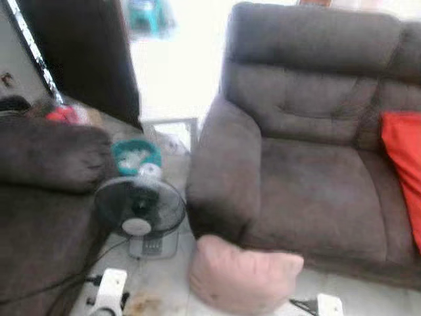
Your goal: Move the pillow to the sofa from floor
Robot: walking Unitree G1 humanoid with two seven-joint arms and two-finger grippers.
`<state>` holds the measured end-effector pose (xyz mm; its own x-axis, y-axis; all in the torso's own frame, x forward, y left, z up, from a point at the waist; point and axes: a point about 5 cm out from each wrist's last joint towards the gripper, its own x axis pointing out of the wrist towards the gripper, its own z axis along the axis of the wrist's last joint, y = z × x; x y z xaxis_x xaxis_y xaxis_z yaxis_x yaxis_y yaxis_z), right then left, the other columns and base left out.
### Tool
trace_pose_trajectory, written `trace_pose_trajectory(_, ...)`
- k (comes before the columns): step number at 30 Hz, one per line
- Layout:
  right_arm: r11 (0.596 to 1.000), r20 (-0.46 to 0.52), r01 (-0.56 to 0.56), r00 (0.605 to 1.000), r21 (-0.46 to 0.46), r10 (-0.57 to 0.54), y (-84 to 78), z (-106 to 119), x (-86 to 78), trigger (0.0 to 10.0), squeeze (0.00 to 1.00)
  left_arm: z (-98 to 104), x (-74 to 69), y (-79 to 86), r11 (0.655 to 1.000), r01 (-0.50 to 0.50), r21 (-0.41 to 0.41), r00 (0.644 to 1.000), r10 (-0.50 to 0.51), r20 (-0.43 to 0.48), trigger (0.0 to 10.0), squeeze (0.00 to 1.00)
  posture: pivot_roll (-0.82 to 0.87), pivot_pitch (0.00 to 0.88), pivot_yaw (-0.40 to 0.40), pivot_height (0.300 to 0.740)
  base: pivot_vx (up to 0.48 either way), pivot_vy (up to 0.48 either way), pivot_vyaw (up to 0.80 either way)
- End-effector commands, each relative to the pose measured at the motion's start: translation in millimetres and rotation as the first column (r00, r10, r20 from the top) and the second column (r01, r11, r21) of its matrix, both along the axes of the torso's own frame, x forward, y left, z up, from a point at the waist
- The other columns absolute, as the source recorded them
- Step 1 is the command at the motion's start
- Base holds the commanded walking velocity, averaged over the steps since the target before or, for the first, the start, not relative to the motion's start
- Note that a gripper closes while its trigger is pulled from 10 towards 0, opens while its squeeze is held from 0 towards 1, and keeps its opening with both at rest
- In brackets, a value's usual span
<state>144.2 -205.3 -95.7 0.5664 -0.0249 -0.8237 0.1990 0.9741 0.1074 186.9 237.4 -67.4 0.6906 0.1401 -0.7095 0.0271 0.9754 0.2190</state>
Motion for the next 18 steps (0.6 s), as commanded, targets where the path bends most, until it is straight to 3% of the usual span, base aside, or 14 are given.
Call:
trace_pose_trajectory(1,1.0,-0.009,0.011,1.0,-0.023,-0.011,-9.6,0.6,-2.8,10.0,0.0,-3.9,-3.6,-7.2,1.0,0.017,-0.015,1.0,-0.018,-0.019,10.0,0.0,0.09,0.046,-0.021,0.74,0.0,0.0,0.0)
trace_pose_trajectory(18,1.0,-0.006,0.016,1.0,-0.019,-0.016,-9.3,0.6,-2.9,10.0,0.0,-3.5,-2.8,-6.9,0.999,0.049,0.005,0.998,-0.049,-0.026,10.0,0.0,0.09,0.048,-0.02,0.74,0.0,0.0,0.0)
